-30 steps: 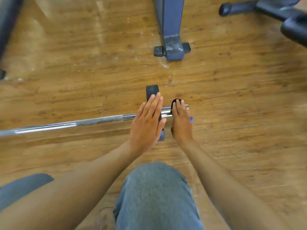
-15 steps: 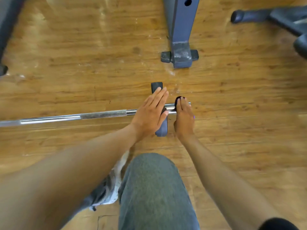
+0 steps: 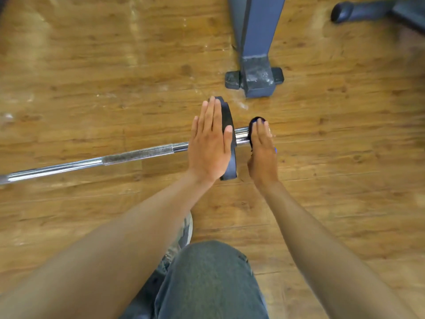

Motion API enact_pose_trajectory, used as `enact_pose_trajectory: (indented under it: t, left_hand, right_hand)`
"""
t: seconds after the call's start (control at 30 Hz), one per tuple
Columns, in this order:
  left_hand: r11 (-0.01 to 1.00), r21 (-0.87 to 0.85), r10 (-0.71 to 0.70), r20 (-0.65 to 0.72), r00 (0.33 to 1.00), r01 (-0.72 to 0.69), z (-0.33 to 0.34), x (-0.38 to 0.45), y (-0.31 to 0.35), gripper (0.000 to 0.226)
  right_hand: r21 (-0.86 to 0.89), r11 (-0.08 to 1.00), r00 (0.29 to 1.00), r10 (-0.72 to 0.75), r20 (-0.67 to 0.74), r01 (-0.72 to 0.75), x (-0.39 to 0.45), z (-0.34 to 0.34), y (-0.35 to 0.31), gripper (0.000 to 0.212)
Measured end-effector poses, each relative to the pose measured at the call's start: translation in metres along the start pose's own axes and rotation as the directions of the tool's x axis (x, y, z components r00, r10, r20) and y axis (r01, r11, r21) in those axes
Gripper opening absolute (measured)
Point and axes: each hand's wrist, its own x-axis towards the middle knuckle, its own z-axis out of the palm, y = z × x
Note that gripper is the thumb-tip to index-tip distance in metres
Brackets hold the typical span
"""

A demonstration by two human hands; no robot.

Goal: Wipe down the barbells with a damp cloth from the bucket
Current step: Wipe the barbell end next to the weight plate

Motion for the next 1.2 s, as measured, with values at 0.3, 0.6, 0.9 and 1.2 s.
enact_pose_trajectory:
  t: [0.3,0.6,0.9,1.2]
  left_hand:
    - [0.996,-0.031,0.078,-0.061,0.995,-0.08,0.021,0.022,-0.013,0.054]
    - [0.994,-0.1,0.022,-0.098,0.995,-0.032,0.026,0.1,-0.038,0.055]
    - [0.998,0.02,-0.048,-0.114,0.992,0.051,0.014,0.128,-0.033,0.063]
    - [1.0,0.002,-0.004,-0.088,0.996,0.004,0.028,0.149,-0.041,0.059]
  right_hand:
    - [-0.008,0.999,0.998,-0.054,-0.017,0.054,0.05,0.022,0.003,0.084]
    - [0.038,0.99,0.988,-0.13,-0.082,0.134,0.086,0.045,-0.001,0.076]
    - [-0.007,0.992,0.991,-0.128,-0.037,0.128,0.117,0.04,0.017,0.105]
    - [0.069,0.96,0.958,-0.277,0.071,0.273,0.135,0.046,0.018,0.1]
